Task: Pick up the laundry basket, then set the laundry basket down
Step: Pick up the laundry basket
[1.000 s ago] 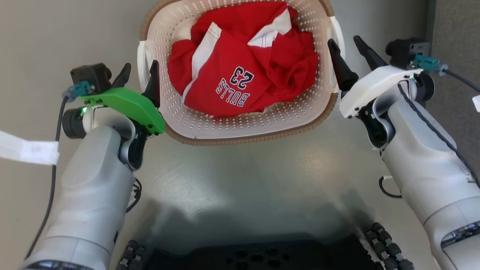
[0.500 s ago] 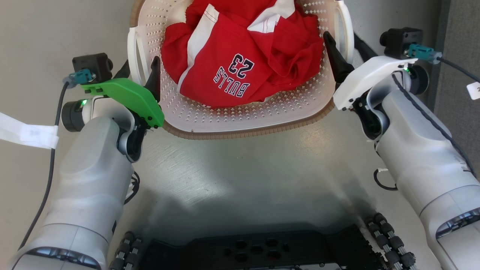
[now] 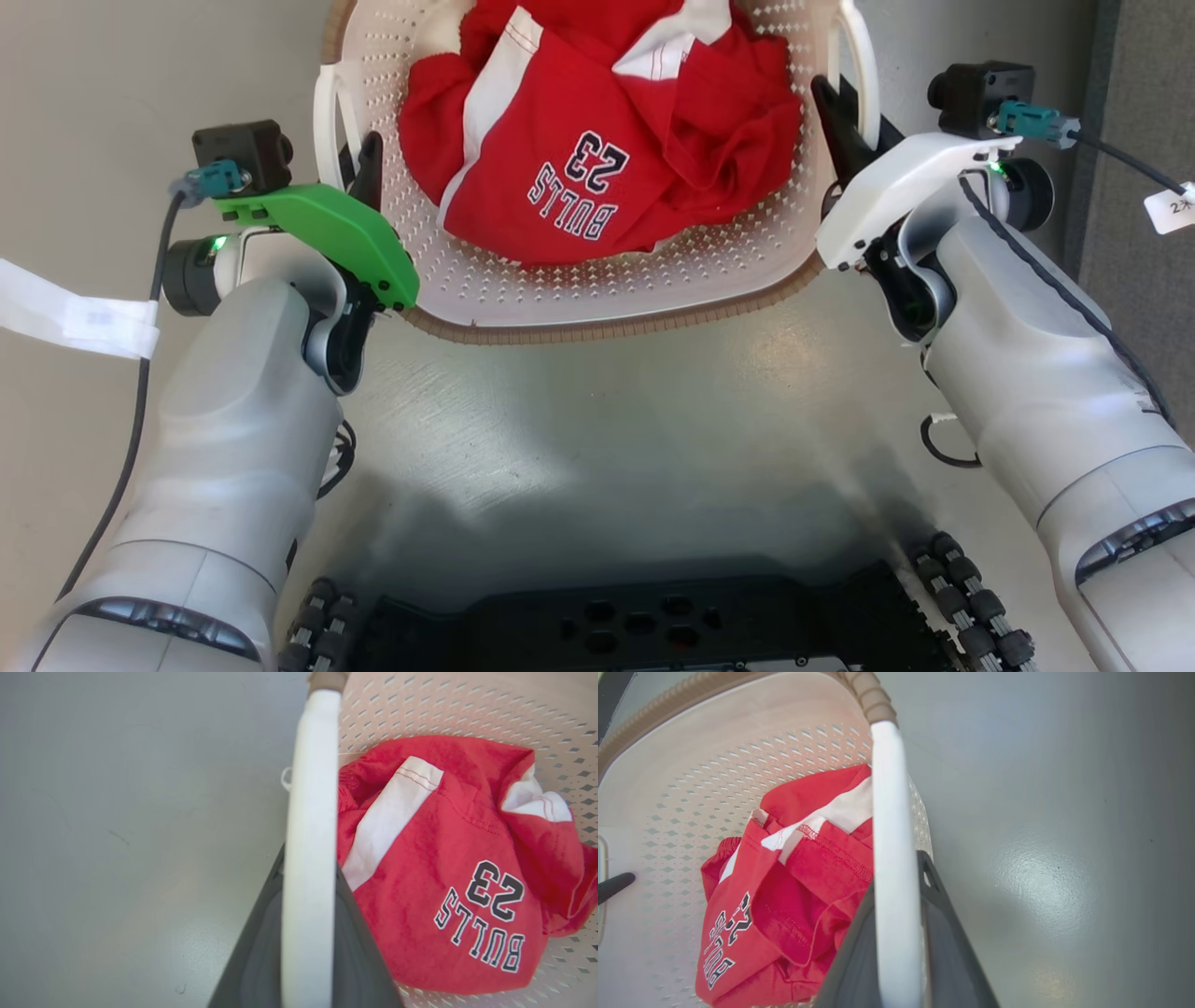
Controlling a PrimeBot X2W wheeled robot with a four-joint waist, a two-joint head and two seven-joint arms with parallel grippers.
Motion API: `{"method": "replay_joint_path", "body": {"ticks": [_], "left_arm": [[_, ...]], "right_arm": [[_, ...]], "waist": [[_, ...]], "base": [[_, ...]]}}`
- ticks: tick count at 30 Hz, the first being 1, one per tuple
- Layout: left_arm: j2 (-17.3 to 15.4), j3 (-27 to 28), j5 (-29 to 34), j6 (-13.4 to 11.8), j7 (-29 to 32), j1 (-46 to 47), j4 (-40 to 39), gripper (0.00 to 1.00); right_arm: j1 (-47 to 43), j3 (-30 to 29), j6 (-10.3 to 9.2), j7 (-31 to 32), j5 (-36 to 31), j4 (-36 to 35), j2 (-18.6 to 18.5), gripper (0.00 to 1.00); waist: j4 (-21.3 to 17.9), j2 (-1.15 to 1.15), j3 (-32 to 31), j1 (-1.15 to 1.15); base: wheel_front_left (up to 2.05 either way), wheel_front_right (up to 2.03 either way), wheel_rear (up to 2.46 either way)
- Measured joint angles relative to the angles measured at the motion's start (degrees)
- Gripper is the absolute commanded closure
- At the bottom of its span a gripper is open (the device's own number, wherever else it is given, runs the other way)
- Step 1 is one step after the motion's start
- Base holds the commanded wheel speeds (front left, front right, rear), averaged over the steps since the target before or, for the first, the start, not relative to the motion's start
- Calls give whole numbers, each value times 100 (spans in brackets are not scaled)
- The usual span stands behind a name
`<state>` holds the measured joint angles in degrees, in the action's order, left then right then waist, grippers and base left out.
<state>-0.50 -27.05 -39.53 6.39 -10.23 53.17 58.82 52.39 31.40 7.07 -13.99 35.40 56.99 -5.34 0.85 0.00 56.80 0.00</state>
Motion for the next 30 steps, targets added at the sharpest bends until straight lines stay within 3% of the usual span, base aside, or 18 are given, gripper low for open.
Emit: {"method": "replay_joint_path", "body": {"ticks": [14, 30], "left_arm": [[2, -336, -13, 18, -145, -26, 380, 100], [21, -654, -263, 74, -191, -546, 708, 100]], "right_arm": [[-62, 254, -1, -2, 292, 272, 80, 100], [-617, 526, -1, 4, 657, 606, 214, 100]], "waist": [[-52, 0, -487, 0], [-194, 0, -1631, 0]], "base": [[0, 0, 0], [0, 0, 0]]}}
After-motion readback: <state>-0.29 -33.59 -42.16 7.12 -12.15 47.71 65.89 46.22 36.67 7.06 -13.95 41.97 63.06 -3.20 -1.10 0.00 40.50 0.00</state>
